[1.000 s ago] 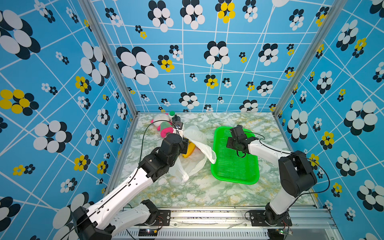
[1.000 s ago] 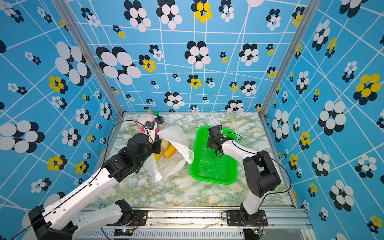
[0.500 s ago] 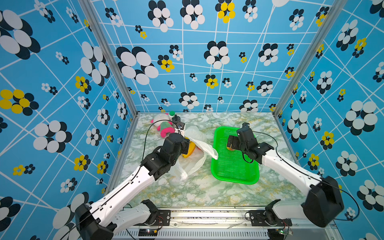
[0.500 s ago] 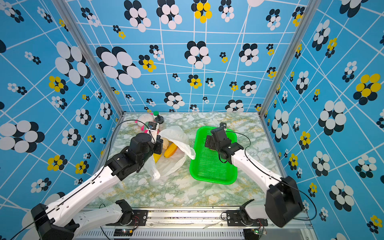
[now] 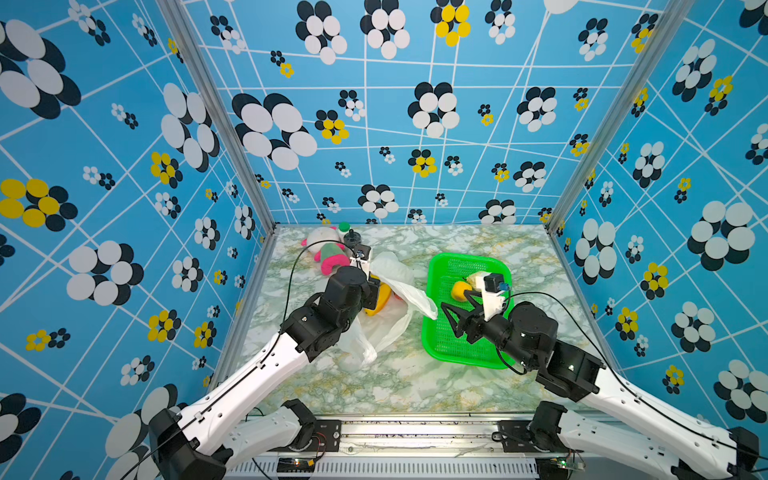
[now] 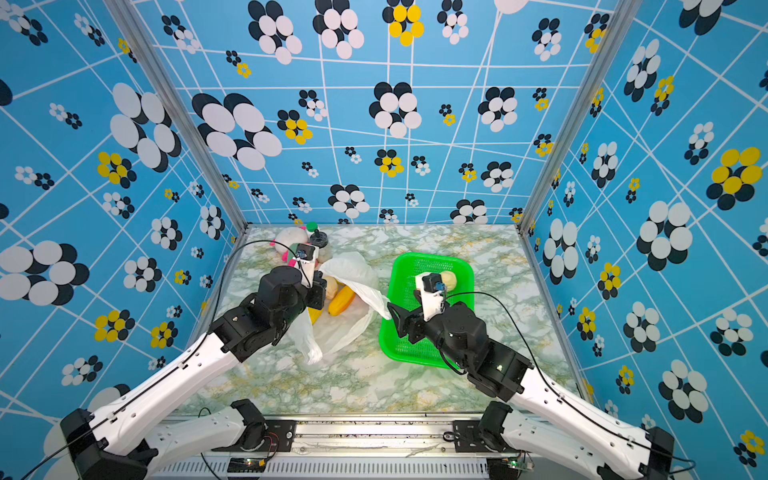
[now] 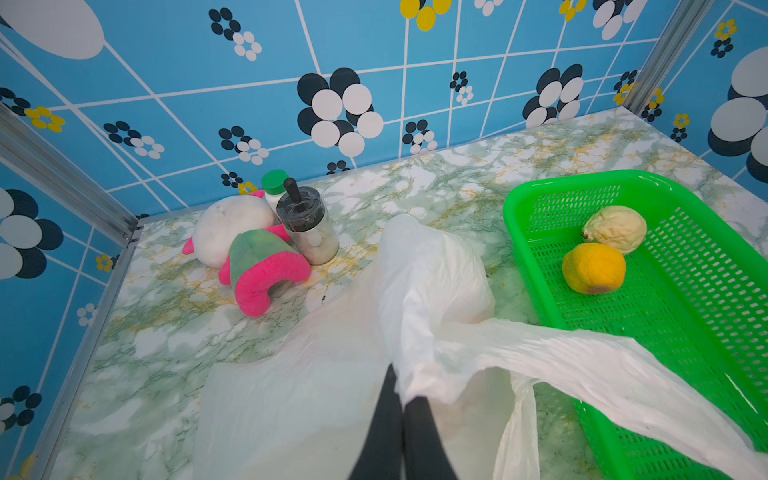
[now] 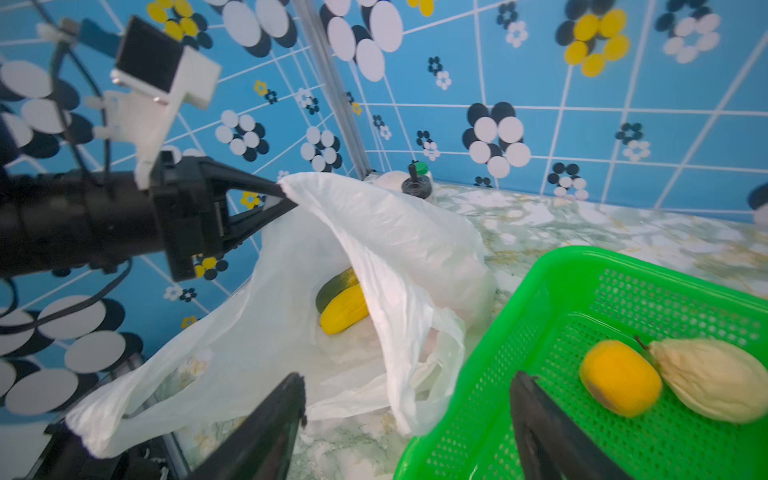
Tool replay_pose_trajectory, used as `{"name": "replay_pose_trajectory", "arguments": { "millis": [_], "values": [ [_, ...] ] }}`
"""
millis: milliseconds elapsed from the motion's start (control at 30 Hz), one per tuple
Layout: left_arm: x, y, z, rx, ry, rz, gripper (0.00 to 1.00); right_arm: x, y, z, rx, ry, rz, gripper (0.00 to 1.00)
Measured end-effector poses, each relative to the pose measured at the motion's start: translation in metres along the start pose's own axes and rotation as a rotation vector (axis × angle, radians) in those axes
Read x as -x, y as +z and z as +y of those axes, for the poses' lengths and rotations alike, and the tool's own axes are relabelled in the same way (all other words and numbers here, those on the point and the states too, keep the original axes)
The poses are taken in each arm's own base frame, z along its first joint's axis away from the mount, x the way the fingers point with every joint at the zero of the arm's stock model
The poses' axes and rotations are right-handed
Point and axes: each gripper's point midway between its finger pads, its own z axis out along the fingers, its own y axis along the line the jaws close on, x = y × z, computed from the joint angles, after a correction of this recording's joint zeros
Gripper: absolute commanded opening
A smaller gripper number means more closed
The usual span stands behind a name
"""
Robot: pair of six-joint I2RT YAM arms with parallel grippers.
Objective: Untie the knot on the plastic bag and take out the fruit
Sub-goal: 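Reach the right gripper back into the bag toward the remaining fruit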
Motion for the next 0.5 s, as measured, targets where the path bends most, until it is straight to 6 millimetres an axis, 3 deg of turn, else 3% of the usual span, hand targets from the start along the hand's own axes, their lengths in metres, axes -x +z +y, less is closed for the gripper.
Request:
{"name": "replay_pose_trajectory", "arguments": {
  "millis": [167,300,500],
  "values": [
    [0.001,0.003,-0.001,0.0,0.002,0.005,0.0,-0.055,0.051,0.043,0.101,-0.102,0.182,0.75],
    [0.0,0.003,-0.001,0.0,0.002,0.005,0.0,-0.091,0.082,0.049,0.096,-0.127,0.292,0.69],
    [0.0,0.002,-0.004,-0.018,0.002,0.008,0.0,-0.112,0.108,0.05,0.067,-0.142,0.352,0.62]
  ]
}}
